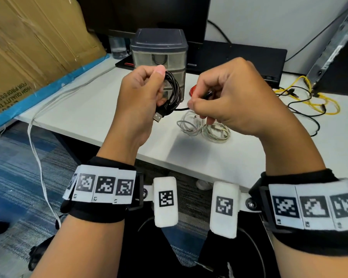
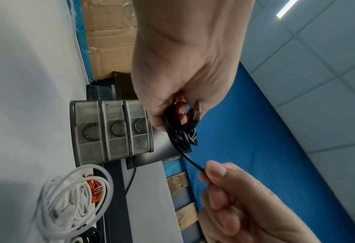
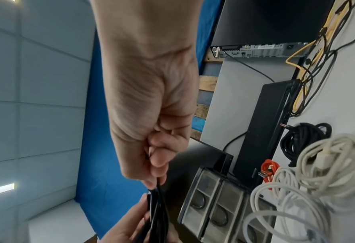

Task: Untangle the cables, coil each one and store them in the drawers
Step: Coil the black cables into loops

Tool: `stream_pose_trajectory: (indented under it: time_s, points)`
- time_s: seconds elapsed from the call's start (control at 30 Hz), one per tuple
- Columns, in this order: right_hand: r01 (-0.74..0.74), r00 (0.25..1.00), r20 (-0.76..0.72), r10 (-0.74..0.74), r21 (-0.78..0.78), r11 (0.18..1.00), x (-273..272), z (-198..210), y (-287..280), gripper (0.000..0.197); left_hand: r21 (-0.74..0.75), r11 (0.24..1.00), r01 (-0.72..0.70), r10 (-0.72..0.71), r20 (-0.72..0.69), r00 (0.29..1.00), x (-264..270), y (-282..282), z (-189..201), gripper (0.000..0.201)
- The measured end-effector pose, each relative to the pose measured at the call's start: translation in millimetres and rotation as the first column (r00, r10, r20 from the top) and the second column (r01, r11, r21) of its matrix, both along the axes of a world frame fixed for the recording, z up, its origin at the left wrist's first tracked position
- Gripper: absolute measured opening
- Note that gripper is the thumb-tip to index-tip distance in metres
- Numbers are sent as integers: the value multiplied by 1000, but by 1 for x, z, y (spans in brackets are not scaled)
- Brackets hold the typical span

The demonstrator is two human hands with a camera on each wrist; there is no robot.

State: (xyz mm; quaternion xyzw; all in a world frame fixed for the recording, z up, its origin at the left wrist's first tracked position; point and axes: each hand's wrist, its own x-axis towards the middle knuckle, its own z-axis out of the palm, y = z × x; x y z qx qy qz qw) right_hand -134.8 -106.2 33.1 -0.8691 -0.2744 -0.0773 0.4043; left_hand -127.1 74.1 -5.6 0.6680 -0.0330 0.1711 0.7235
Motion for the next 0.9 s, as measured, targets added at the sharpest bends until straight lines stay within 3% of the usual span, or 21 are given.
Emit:
stream_pose_trajectory:
  time_s: [0.23, 0.37, 0.53, 0.63, 0.77, 0.9]
  points:
    - [-57, 996, -67, 56, -12, 998, 3, -4, -12, 16, -35, 999, 17, -17, -14, 1000, 1, 0, 2, 22]
    - [-57, 994, -91, 62, 60, 997, 2, -2, -14, 14, 69, 997, -14, 16, -21, 1000, -1, -6, 1, 22]
    - [-154, 971, -146, 187, 211, 965, 3, -1, 3, 9, 190, 982, -12, 9, 18, 1000, -7, -17, 0, 15]
    - [-147, 974, -139, 179, 215, 965, 7, -6, 9, 3, 112, 994, 5, -4, -16, 1000, -12, -18, -1, 16]
    - [-109, 994, 45, 101, 234, 966, 7, -15, 15, 12, -95, 995, 37, -39, -24, 999, -16, -18, -1, 21]
    - [-105, 994, 24, 103, 353, 930, 7, -21, 20, 19, -279, 954, 107, -101, 35, 994, -17, -19, -5, 18]
